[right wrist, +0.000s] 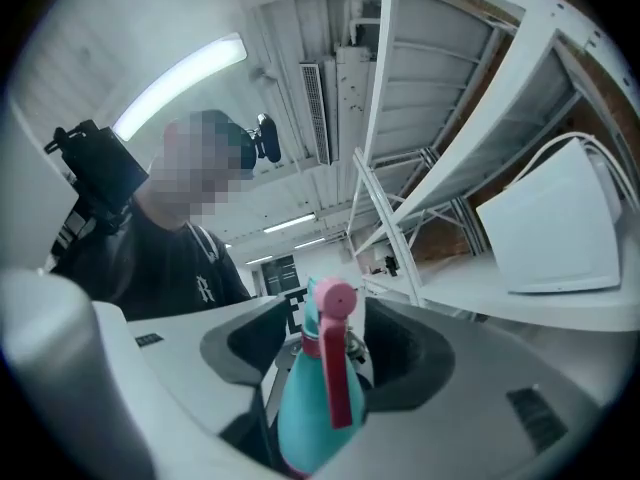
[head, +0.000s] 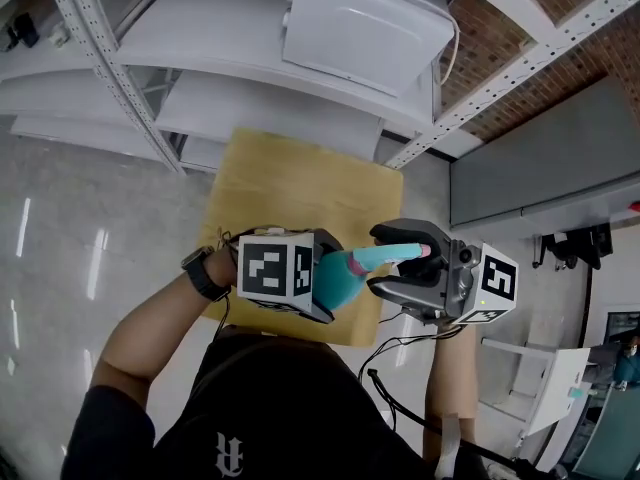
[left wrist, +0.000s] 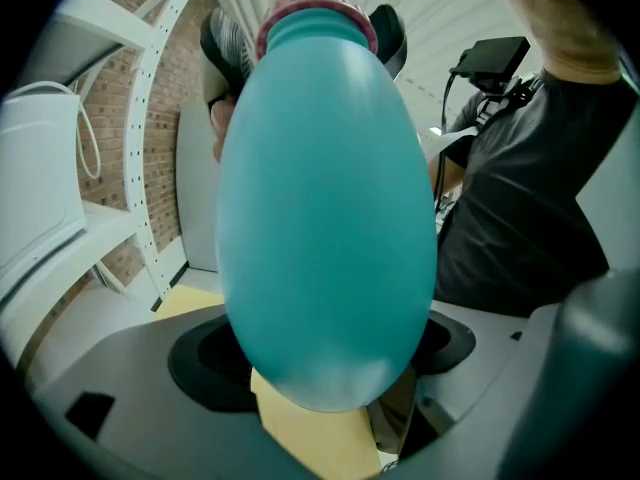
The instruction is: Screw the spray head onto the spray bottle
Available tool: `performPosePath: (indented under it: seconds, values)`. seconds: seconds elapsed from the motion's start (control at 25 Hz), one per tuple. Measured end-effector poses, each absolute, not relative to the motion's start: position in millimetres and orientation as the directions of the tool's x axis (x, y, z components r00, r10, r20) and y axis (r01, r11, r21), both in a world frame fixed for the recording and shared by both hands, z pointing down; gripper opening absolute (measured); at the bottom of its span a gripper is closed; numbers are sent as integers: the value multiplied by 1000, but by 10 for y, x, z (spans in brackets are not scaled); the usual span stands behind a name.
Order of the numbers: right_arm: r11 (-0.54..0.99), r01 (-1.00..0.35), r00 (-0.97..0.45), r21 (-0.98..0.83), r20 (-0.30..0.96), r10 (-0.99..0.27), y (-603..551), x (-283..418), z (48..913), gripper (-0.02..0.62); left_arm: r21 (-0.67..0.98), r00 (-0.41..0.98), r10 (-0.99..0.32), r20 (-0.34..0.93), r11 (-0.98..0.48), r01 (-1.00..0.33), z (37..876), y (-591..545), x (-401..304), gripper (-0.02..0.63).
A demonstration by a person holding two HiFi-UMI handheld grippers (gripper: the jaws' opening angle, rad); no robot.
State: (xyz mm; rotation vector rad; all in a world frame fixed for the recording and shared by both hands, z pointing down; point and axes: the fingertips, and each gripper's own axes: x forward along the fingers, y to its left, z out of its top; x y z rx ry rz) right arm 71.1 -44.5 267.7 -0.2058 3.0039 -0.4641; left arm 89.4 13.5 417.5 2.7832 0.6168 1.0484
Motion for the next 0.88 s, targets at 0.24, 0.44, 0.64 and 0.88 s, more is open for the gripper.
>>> performPosePath:
  seconds: [0.24,0.44,0.64,0.88]
  values:
    - [959,-83,-995,-271,-35,-96,-338,602,2709,198,239,673,426,605,-903,357,4165,228,888,425]
    - [944,-191,-981,-268,64,-181,-411,606,2781,126,229,675,359,644,-933,277,4234,107,890,425]
    - [897,-377,-905,-231,299,-303,-525,590,2967,126,176,640,220,736,-975,133,4438,-99,862,425]
    - [808,-538,-800,-239,447,-400,-660,620,3140,124,-37,545,-65,836,-997,-61,4637,-491,779,425]
